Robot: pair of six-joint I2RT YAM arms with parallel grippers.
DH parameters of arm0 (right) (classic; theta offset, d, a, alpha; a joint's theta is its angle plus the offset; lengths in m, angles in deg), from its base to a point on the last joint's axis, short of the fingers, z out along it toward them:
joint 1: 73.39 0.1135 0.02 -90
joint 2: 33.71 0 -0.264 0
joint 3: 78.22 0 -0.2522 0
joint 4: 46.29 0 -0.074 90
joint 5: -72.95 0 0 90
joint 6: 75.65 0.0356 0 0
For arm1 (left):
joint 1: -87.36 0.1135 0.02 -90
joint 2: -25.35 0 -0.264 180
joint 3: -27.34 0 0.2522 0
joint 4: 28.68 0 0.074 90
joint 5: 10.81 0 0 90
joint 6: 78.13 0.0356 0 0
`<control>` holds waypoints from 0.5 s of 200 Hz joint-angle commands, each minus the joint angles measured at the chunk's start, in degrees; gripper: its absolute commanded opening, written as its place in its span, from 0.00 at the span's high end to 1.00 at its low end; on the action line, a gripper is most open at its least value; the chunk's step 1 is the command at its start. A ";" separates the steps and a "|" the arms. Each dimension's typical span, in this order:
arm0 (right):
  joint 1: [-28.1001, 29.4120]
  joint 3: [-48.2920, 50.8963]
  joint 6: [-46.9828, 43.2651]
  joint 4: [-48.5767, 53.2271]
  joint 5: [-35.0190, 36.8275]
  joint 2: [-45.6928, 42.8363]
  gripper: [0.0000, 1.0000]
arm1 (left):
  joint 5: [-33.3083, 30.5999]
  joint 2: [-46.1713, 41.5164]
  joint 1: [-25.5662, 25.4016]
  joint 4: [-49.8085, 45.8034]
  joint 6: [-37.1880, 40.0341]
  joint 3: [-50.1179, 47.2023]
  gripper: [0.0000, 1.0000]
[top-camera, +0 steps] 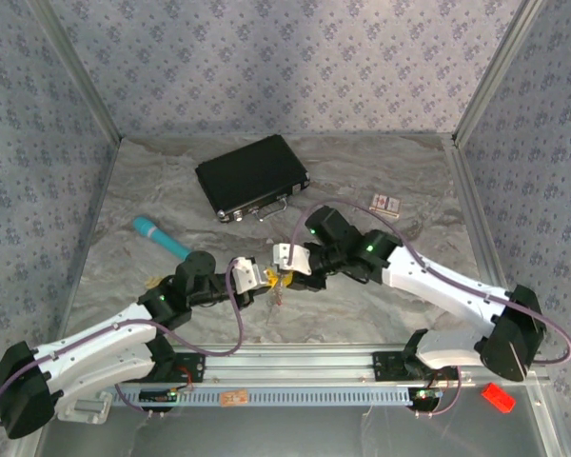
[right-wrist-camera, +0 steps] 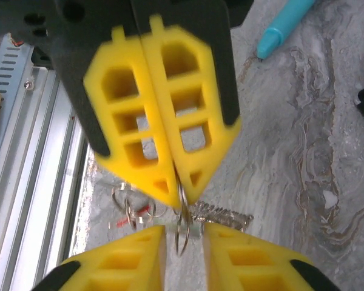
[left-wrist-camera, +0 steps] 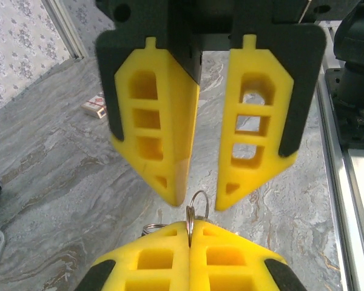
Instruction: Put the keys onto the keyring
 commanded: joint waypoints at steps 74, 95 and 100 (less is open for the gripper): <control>-1.65 3.61 3.67 -4.44 -4.67 -2.13 0.77 | 1.96 -1.39 0.07 7.58 -2.15 -2.11 1.00; -1.68 3.22 3.34 -4.59 -4.43 -1.59 0.81 | 2.14 -1.28 0.09 7.72 -2.16 -2.13 1.00; -1.60 3.05 3.10 -4.57 -4.45 -1.43 0.82 | 2.07 -1.22 0.09 7.77 -2.06 -2.06 1.00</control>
